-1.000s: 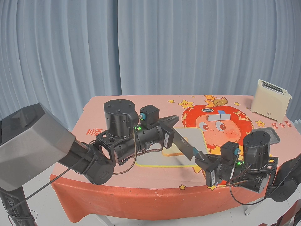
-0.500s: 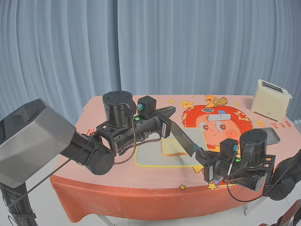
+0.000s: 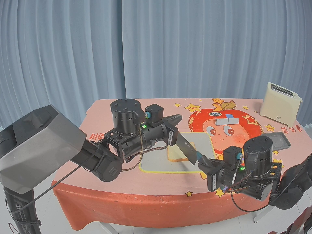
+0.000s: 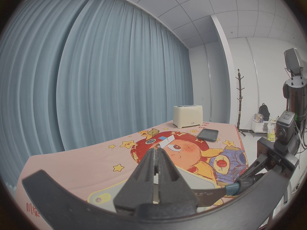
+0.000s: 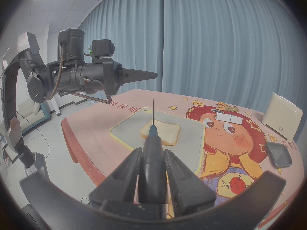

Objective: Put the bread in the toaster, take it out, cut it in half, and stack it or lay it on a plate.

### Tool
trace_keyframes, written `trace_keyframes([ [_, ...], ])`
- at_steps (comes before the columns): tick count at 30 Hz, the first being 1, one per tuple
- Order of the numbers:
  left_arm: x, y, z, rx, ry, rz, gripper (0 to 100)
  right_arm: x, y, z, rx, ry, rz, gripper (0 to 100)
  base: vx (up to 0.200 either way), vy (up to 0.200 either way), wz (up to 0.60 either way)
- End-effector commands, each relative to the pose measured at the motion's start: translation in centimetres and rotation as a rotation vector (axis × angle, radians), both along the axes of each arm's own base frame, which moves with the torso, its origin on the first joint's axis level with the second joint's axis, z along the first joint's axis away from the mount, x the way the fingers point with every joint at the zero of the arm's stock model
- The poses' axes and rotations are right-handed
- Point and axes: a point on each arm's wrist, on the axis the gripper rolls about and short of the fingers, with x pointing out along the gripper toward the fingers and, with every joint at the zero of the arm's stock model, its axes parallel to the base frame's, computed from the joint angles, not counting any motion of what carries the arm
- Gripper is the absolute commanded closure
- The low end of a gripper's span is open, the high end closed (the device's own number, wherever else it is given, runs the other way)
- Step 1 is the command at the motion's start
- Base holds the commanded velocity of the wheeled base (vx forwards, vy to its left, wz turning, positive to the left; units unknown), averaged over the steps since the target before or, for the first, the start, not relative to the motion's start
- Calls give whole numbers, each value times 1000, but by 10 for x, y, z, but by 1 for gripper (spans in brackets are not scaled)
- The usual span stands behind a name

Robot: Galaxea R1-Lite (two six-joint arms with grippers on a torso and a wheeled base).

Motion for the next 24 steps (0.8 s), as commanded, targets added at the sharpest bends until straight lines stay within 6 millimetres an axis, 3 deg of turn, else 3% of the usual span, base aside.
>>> trace_keyframes([
  [1,5,-4,-18,21,27,-5,100,2,2,-5,-11,11,-3,100,0,0,0],
  [24,7,-14,-36,34,49,-23,100,5,0,-3,-4,4,-17,100,0,0,0],
])
